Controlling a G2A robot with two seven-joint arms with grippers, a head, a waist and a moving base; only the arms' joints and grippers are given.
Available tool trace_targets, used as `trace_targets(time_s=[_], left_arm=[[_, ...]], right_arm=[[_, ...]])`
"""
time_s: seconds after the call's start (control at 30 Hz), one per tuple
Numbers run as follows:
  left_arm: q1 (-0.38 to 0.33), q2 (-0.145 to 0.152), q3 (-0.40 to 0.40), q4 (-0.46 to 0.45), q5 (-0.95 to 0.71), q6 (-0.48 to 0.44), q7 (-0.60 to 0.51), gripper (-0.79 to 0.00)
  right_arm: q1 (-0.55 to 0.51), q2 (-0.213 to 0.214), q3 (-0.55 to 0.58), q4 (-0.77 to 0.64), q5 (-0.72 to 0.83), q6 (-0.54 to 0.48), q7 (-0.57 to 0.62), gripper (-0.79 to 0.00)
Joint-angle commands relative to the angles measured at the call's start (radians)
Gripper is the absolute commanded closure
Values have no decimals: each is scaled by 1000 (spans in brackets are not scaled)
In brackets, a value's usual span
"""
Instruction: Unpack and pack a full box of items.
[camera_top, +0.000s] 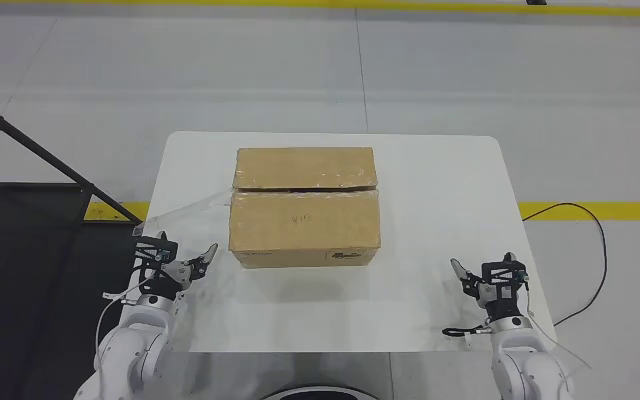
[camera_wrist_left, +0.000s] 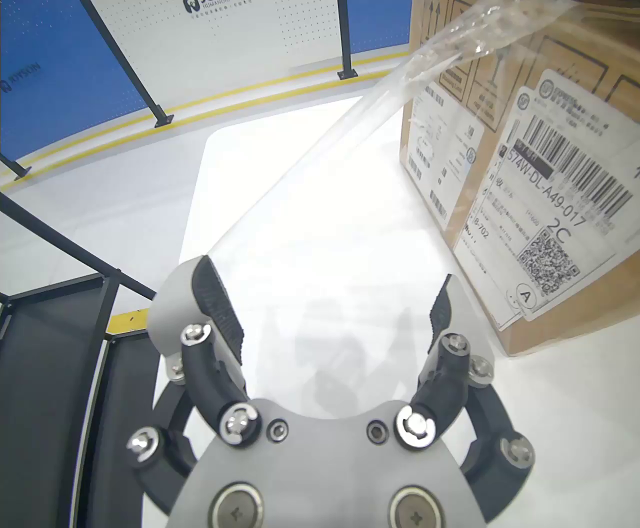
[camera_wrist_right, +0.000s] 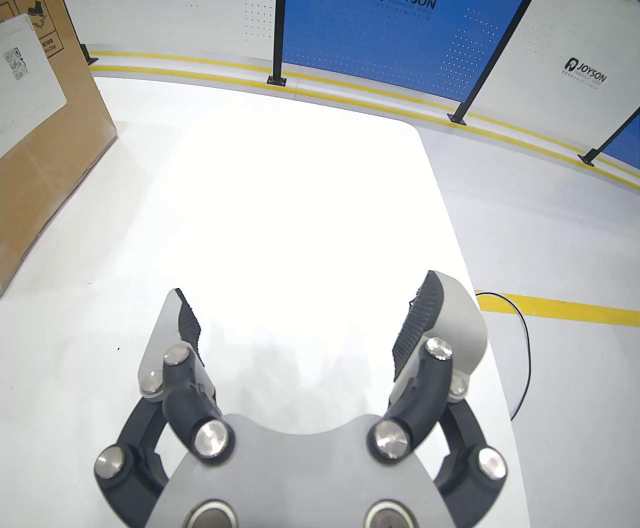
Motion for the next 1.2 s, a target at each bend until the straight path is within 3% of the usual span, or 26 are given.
trace_targets(time_s=[0.0, 0.67, 0.9, 1.07, 1.17], left_arm=[[0, 0, 0, 0, 0, 0, 0, -784], [-8, -2, -15, -9, -36, -30, 33, -785], [15, -2, -72, -24, -181, -145, 85, -785], [62, 3, -149, -37, -334, -304, 113, -785], [85, 6, -187, -39, -396, -388, 124, -785]], right_arm=[[0, 0, 0, 0, 0, 0, 0, -784], [4, 2, 6, -37, -22, -38, -16, -785], [14, 10, 58, -131, 164, -289, 36, -785], [58, 22, 90, -157, 410, -509, 183, -785], [93, 28, 98, -174, 514, -543, 292, -785]])
